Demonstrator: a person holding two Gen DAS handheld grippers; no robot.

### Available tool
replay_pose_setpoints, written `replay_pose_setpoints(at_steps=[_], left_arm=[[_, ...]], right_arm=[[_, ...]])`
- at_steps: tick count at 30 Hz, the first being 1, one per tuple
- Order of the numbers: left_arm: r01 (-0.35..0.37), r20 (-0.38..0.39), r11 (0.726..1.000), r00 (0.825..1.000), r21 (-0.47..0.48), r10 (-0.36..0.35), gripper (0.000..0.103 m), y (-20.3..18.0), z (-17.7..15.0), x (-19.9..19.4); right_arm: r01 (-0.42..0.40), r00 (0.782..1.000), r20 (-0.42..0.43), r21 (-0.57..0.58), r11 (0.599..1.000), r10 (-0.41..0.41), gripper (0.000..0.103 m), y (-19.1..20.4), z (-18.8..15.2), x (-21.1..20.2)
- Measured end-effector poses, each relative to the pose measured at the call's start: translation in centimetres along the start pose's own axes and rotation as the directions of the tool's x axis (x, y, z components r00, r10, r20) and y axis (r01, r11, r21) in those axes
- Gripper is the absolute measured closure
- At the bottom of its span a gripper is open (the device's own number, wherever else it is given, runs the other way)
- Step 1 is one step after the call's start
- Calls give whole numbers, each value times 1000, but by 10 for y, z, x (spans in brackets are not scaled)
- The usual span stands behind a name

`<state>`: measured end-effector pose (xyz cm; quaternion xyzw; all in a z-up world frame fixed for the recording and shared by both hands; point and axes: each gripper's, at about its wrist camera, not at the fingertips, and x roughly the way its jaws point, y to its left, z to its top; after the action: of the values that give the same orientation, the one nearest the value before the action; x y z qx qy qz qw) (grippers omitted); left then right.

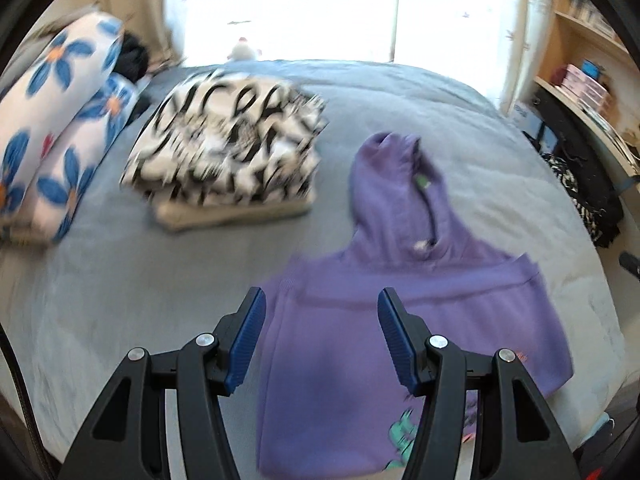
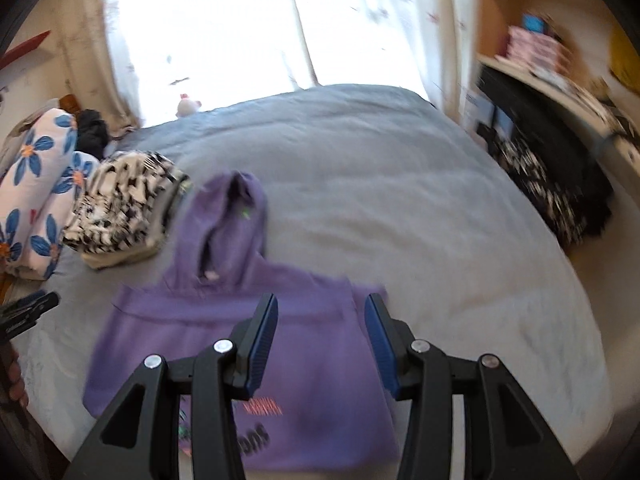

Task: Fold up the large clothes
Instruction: 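Move both tools to the hoodie hood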

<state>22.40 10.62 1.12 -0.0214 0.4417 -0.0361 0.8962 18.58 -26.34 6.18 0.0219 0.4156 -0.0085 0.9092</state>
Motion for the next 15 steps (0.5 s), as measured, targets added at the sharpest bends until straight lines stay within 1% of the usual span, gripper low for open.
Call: replay_pose_setpoints(at_steps=[2,4,7,9,10,11,13,14,15], left_arm=[[1,10,999,1000,37,-2,42,-12,26,2],[-1,27,997,1000,75,-1,31,-26,55,8],[-8,40,993,999,120,3,28,-42,88,26],[-6,20,990,1000,139,3,28,-53,110,54],[-4,4,990,1000,144,3,28,-58,120,72],[-3,-8,989,1000,146,4,28,-60,125,86],[-2,-43,990,999,143,8,28,-66,140,131],[0,-56,990,998,139,8,28,-68,143,146],[-3,-77,992,997,130,13,28,-69,148,169]], right_arm=[[3,1000,16,-36,999,-2,58,9,27,3],[1,999,35,-63,998,1,58,16,50,9],[-18,999,29,-88,996,20,58,27,84,33],[-54,998,5,-83,995,55,58,32,100,56],[-86,996,-18,-79,993,85,58,36,109,74],[-103,994,-31,-74,992,100,58,38,114,88],[-159,985,-76,-67,985,154,58,47,124,129],[-183,979,-102,-63,981,176,58,53,128,153],[-193,976,-114,-62,979,185,58,56,129,168]])
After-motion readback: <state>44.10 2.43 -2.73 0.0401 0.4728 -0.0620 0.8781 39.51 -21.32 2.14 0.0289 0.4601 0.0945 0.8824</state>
